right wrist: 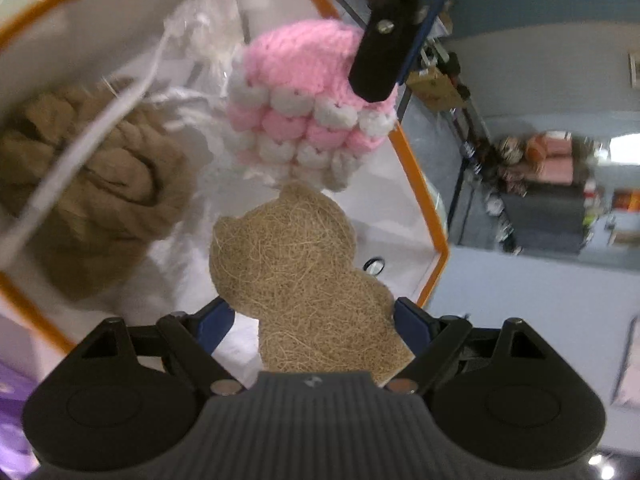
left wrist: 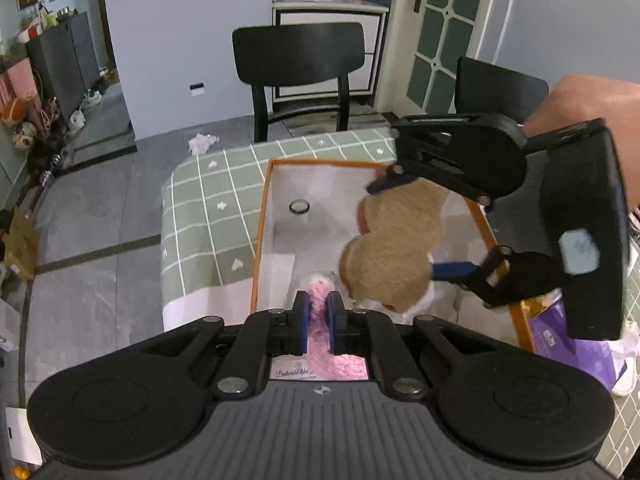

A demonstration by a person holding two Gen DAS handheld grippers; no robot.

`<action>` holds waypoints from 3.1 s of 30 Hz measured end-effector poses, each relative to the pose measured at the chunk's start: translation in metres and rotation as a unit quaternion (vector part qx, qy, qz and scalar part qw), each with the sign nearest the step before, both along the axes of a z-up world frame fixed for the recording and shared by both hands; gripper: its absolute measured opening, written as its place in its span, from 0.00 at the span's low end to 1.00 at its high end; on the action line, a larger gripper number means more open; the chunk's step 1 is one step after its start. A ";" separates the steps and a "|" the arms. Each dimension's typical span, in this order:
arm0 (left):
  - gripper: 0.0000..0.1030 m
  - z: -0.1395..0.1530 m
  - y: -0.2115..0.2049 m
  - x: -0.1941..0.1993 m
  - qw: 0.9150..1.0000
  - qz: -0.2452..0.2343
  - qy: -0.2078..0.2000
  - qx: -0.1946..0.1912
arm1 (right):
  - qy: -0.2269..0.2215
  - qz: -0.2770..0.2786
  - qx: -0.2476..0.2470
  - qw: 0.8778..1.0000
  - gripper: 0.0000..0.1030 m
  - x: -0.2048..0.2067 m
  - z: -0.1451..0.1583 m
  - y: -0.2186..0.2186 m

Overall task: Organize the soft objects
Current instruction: 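Carry the knitted cake and brown sponge over the orange box with both grippers, then open both grippers to drop the cake and sponge into the box, then move both grippers back over the snack packet and white cloth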

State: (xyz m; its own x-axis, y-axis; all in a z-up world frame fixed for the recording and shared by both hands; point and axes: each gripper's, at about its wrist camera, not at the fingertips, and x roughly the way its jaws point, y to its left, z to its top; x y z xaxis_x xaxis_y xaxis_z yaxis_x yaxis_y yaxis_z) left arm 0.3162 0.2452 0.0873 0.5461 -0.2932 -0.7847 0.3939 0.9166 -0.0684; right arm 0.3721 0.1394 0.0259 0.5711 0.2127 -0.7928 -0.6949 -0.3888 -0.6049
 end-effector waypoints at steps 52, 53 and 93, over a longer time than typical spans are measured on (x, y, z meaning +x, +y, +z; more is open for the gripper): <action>0.42 0.058 -0.085 -0.098 0.985 -0.061 -0.036 0.159 | -0.066 -0.021 0.070 0.995 0.95 -0.084 0.105 -0.085; 0.43 0.060 -0.088 -0.100 0.984 -0.063 -0.038 0.161 | -0.067 -0.023 0.070 0.995 0.95 -0.088 0.107 -0.090; 0.71 -0.010 -0.236 -0.068 0.986 -0.108 -0.019 0.129 | 0.046 -0.341 0.186 0.920 0.96 -0.167 0.002 -0.346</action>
